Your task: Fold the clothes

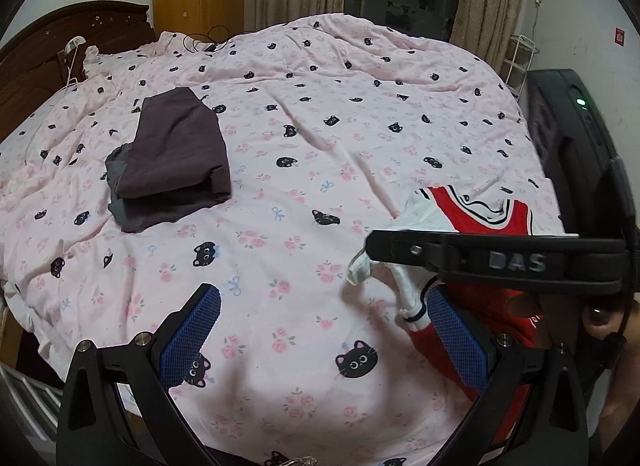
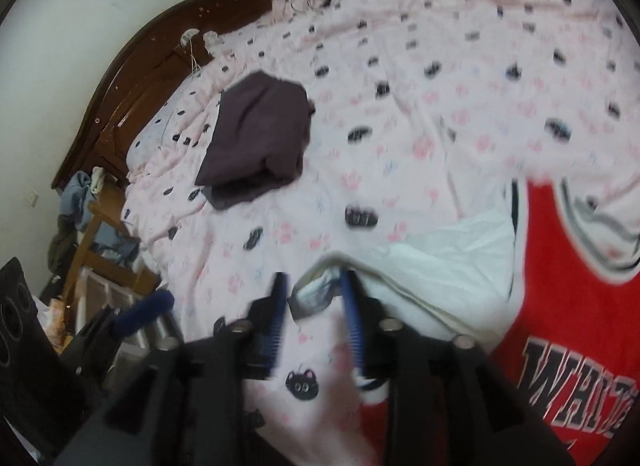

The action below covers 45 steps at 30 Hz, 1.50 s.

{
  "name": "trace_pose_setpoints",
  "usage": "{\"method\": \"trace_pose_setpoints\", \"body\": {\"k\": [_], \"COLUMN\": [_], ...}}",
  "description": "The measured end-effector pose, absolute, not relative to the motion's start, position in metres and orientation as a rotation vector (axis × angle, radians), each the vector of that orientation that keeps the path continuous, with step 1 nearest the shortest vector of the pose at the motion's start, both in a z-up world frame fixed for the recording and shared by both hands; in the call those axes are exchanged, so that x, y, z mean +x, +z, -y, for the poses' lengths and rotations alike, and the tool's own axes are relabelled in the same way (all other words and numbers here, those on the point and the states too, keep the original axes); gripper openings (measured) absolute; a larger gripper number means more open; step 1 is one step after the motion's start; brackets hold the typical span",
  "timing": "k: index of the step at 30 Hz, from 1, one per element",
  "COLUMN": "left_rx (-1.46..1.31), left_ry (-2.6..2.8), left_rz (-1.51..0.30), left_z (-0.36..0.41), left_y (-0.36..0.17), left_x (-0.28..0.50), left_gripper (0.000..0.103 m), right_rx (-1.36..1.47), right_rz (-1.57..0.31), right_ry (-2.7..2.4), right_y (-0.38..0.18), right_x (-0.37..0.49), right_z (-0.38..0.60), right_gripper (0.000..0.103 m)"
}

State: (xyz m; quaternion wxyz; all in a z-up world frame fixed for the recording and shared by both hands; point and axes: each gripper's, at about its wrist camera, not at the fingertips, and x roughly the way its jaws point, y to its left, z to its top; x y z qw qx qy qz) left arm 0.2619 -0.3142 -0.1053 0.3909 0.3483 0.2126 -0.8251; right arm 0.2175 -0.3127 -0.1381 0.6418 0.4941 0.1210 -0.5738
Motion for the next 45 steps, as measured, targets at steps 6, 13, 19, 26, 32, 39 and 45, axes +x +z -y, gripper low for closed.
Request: {"method": "trace_pose_setpoints", "body": {"k": [6,13,19,26,32,39,45], "left_rx": [0.901,0.933,0.997,1.060,1.070,1.080,1.061], "left_ry": [-2.101,-2.126,-2.174,-2.172,-2.136,-2.136,-2.132], "left_rz": [-0.552,-0.600,-0.610,-0.518,-0.487,-0.454,-0.513], "left_z": [0.316,0.314,0.296,0.282,0.284,0.281,0.289], "left_y": [-0.112,-0.131,-0.156,-0.166,-0.169,-0.171,-0.173], "left_x": [0.255,0.236,0.217,0.192,0.185,0.181,0.184], "left_gripper": [0.103,0.103,0.103,0.103,0.103,0.103,0.103], "right_rx": [1.055,0.967,1.123,1.230,1.279,1.316,1.329], "right_rz": [-0.233,-0.301,-0.286,-0.228,-0.171,-0.137,-0.096], "right_ry": [-1.327,-1.612,-1.813,-1.915,-1.956,-1.980,-1.957], "right_y": [-0.116,-0.095,-0.133,-0.170,-0.185,-0.198,-0.202], "right_x": [0.196,0.120,0.043,0.009,-0.003,-0.012,-0.013], "right_z": [0.272,0.197,0.113,0.054,0.044,0.038,0.038], "right_gripper": [0.054,0.060,0.061,0.060,0.060,0.060,0.062]}}
